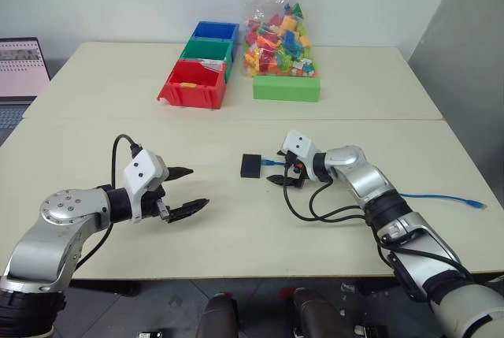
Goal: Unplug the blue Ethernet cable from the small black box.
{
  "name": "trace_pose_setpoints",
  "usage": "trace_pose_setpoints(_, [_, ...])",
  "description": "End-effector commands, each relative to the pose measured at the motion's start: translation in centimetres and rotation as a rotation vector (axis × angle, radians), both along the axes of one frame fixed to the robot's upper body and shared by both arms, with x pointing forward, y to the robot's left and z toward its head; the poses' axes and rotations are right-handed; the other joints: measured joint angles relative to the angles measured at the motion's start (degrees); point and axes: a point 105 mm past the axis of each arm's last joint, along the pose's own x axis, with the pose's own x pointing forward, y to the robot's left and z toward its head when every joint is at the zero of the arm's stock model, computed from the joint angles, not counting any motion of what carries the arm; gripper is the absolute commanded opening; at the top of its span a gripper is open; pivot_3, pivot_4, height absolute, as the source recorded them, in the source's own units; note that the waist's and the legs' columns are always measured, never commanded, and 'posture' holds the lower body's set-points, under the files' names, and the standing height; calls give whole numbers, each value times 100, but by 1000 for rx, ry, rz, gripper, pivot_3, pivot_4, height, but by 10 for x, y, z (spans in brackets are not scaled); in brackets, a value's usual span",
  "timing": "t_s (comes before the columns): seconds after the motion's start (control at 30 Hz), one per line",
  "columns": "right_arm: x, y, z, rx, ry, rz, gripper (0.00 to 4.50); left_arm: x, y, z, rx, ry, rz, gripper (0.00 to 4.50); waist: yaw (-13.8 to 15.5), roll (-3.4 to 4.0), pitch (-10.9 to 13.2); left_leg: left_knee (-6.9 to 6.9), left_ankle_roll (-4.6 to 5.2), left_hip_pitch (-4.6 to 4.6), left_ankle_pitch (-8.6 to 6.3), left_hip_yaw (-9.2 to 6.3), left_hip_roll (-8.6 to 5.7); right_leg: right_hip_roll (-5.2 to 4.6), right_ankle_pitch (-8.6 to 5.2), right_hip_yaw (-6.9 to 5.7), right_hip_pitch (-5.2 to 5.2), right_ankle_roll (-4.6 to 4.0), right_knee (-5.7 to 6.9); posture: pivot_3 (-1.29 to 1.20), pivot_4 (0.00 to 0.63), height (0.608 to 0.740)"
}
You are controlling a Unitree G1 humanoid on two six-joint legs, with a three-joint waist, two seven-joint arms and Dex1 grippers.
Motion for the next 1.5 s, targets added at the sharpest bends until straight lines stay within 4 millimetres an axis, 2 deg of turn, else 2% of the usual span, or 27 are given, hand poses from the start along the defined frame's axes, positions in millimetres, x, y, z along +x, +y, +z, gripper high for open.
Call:
trace_pose_setpoints(0.03, [3, 6, 7, -2, -25, 36, 3300, -2, -2, 5, 2, -30, -18, 4500, -1, 0, 0, 0, 0, 0, 0, -1, 0, 0, 0, 0, 0, 0, 1, 0, 150, 740])
trace_pose_setpoints(0.3, [2, 9, 7, -29, -58, 73, 1443, 0, -1, 0, -9, -18, -18, 4500, 0, 0, 0, 0, 0, 1, 0, -2, 0, 0, 0, 0, 0, 0, 4, 0, 150, 740])
trace_pose_setpoints(0.5, [1, 9, 16, -34, -130, 99, 135, 2, 1, -1, -47, 4, -6, 4500, 0, 1, 1, 0, 0, 0, 0, -2, 0, 0, 0, -2, 0, 0, 4, 0, 150, 740])
trace_pose_setpoints(0.67, [-2, 7, 33, -32, -258, 123, 125, 0, 0, -3, -126, 49, 12, 4500, 2, 2, 1, 0, 0, -1, 0, -2, 0, 0, 0, -1, 0, 0, 4, 0, 150, 740])
trace_pose_setpoints(0.8, [-33, 14, 65, -85, -609, 322, 125, 4, -8, 13, -402, 100, 45, 4500, 16, 4, 3, 0, 0, -4, 0, -3, -1, -1, -1, -3, 0, 2, 4, 0, 150, 740])
trace_pose_setpoints(0.97, [-54, 22, 79, -126, -801, 443, 125, 6, -17, 14, -494, 169, 54, 4500, -2, 2, 1, 3, 0, 0, 0, -9, 0, -1, -4, -7, 1, 8, 10, 0, 150, 740])
trace_pose_setpoints(1.13, [-69, 31, 89, -133, -879, 501, 125, 8, -34, 15, -531, 217, 24, 4500, 13, 2, 1, 3, -1, 0, 1, -11, 0, -1, 0, -5, 2, 1, 11, 0, 150, 740])
trace_pose_setpoints(1.5, [-75, 36, 100, -127, -929, 514, 124, 7, -48, 24, -617, 264, -31, 4500, 29, 2, 1, 4, -2, 0, 1, -12, -1, -2, 1, -2, 4, 0, 10, 0, 150, 740])
